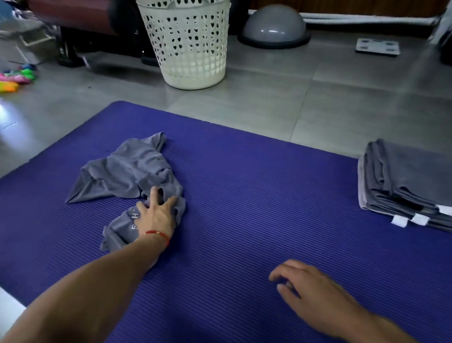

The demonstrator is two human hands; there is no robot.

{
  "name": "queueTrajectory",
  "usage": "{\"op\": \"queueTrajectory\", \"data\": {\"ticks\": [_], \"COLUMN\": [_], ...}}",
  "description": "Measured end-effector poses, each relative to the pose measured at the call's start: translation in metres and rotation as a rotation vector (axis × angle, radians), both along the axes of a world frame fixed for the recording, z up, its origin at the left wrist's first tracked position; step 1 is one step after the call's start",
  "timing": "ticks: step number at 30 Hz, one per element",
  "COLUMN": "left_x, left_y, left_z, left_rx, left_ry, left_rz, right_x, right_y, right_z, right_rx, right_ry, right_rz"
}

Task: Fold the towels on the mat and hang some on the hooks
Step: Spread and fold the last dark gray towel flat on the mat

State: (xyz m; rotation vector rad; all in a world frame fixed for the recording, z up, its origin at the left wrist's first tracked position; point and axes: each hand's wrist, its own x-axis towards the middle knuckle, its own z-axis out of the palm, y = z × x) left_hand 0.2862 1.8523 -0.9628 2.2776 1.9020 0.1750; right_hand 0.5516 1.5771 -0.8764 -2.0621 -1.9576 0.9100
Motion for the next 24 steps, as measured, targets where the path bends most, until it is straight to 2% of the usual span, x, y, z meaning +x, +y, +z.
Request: {"op": "queueTrajectory", "data": {"ticks": [2, 5, 6, 8, 10, 12, 14, 15, 17, 20, 22, 24], "left_x": [0.002, 0.014, 0.024, 0.050, 0.078, 0.104, 0.122, 0.127, 0.128, 0.108, 0.084, 0.058], "left_y": [0.005, -0.004, -0.013, -0.046, -0.089, -0.137, -0.180, -0.198, -0.208, -0.172, -0.135, -0.104], "left_z": [0.001, 0.018, 0.029, 0.047, 0.055, 0.065, 0.081, 0.090, 0.093, 0.059, 0.026, 0.001], "left_rx": [-0.077, -0.110, -0.088, -0.067, -0.046, -0.071, -0.207, -0.272, -0.319, -0.168, -0.088, -0.142], "left_ry": [-0.106, -0.280, -0.339, -0.462, -0.570, -0.688, -0.780, -0.816, -0.832, -0.691, -0.390, -0.015], "left_rz": [-0.064, -0.031, -0.070, -0.274, -0.476, -0.626, -0.816, -0.878, -0.869, -0.658, -0.540, -0.398], "right_x": [0.000, -0.002, -0.002, -0.002, -0.003, 0.000, 0.016, 0.027, 0.051, 0.071, 0.072, 0.070], "right_y": [-0.004, 0.000, 0.003, 0.011, 0.022, 0.034, 0.041, 0.037, 0.019, -0.016, -0.034, -0.045], "right_z": [0.001, 0.003, 0.003, -0.001, -0.004, -0.003, -0.007, -0.010, -0.013, -0.026, -0.034, -0.043], "right_rx": [-0.005, 0.010, 0.039, 0.099, 0.140, 0.126, 0.083, 0.060, 0.016, -0.037, -0.045, -0.066], "right_ry": [0.007, 0.012, 0.013, 0.073, 0.272, 0.598, 0.913, 0.971, 0.854, 0.475, 0.147, -0.081], "right_rz": [0.000, -0.040, -0.058, -0.124, -0.326, -0.612, -0.815, -0.850, -0.789, -0.656, -0.559, -0.509]}}
